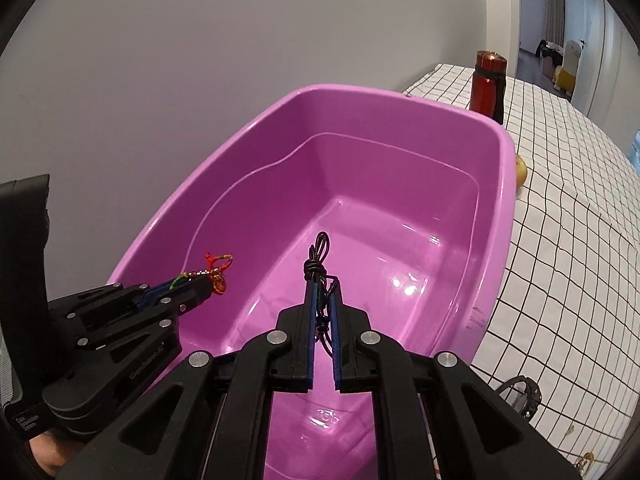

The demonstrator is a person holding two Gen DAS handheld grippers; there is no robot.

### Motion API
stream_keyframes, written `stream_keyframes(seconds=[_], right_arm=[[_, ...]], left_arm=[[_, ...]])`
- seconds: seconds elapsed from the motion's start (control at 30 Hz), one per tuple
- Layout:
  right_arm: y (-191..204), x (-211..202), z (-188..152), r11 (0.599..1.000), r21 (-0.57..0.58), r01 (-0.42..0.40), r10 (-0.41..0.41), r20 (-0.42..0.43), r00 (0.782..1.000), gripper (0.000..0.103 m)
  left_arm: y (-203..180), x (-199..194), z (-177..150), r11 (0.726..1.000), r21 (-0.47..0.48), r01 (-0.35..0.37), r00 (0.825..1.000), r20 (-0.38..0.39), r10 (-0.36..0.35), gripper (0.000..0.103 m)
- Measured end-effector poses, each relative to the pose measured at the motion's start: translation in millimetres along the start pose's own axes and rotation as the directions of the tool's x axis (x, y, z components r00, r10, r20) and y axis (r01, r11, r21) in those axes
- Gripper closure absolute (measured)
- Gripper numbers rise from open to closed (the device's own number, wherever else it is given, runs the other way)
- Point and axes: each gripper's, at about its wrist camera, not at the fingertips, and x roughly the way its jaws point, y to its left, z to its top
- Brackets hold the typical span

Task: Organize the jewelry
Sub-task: 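Carry both held pieces over the pink tub and open both tools, then withdraw both open tools from the tub back over the table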

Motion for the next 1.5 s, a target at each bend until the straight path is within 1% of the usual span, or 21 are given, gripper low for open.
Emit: stream_keyframes(seconds=[0.03,0.1,0.13,0.17,0.23,0.27,0.3,0.37,0.43,0.47,0.5,0.53,0.67,0.83,0.93,1.1,1.3,1.37,1.5], right_arm=[[-1,3,0,1.0,0.002,0.007,-0.007,-0.007,1.0,0.097],[-1,3,0,1.0,0.004,0.008,-0.008,-0.013,1.0,0.097],[-1,4,0,1.0,0.002,0.016,-0.016,-0.013,1.0,0.096],[0,3,1,1.0,0.0,0.022,-0.022,-0.009,1.0,0.096],[1,0,1,0.999,-0.004,0.038,-0.038,0.002,0.999,0.084],[1,-2,2,0.999,-0.005,0.042,-0.042,0.011,0.999,0.076],[1,-5,3,0.999,-0.006,0.049,-0.049,0.022,0.999,0.074],[0,-10,3,0.998,-0.001,0.058,-0.058,0.037,0.998,0.074],[-1,-14,4,0.998,0.005,0.063,-0.063,0.043,0.997,0.07],[-2,-16,3,0.998,0.009,0.064,-0.065,0.046,0.997,0.066],[-2,-18,2,0.998,0.015,0.064,-0.065,0.05,0.997,0.063],[-2,-20,1,0.998,0.02,0.063,-0.064,0.053,0.997,0.063],[1,-29,-7,0.997,0.023,0.069,-0.07,0.064,0.995,0.062],[5,-37,-13,0.997,0.027,0.069,-0.071,0.069,0.995,0.058],[5,-41,-16,0.996,0.035,0.076,-0.079,0.073,0.994,0.054],[8,-48,-25,0.995,0.045,0.094,-0.097,0.082,0.992,0.049],[13,-58,-36,0.99,0.073,0.122,-0.127,0.078,0.989,0.046],[15,-63,-41,0.986,0.088,0.141,-0.148,0.084,0.985,0.042],[18,-74,-52,0.979,0.123,0.161,-0.173,0.095,0.98,0.041]], left_arm=[[1,1,-1,1.0,-0.001,-0.004,1.0,-0.005,0.004,0.095],[1,2,-1,1.0,-0.002,-0.01,1.0,-0.009,0.01,0.091],[0,2,-1,1.0,0.001,-0.014,1.0,-0.006,0.014,0.081],[0,-1,-1,1.0,0.006,-0.024,1.0,0.001,0.024,0.063],[0,-7,-1,0.999,0.006,-0.033,0.999,0.028,0.033,0.048],[-1,-8,0,0.999,0.007,-0.034,0.999,0.038,0.034,0.047],[-1,-10,0,0.999,0.01,-0.039,0.998,0.044,0.039,0.046],[-1,-12,1,0.999,0.01,-0.049,0.998,0.046,0.049,0.036],[1,-18,-1,0.998,0.003,-0.063,0.996,0.057,0.063,0.03],[3,-20,-1,0.998,-0.001,-0.066,0.996,0.061,0.065,0.028],[4,-23,-2,0.998,-0.006,-0.068,0.995,0.067,0.068,0.027],[5,-27,-3,0.997,-0.01,-0.071,0.995,0.074,0.072,0.025],[6,-35,-5,0.997,-0.012,-0.073,0.993,0.092,0.073,0.022],[5,-43,-8,0.998,-0.012,-0.063,0.993,0.1,0.064,0.021],[6,-48,-10,0.998,-0.013,-0.064,0.992,0.105,0.065,0.017],[8,-56,-13,0.999,-0.011,-0.051,0.992,0.112,0.052,0.016],[9,-61,-16,0.999,0.01,-0.036,0.992,0.121,0.035,0.015],[9,-63,-18,0.999,0.023,-0.033,0.992,0.125,0.03,0.015],[7,-65,-23,0.998,0.057,-0.016,0.992,0.13,0.009,0.014]])
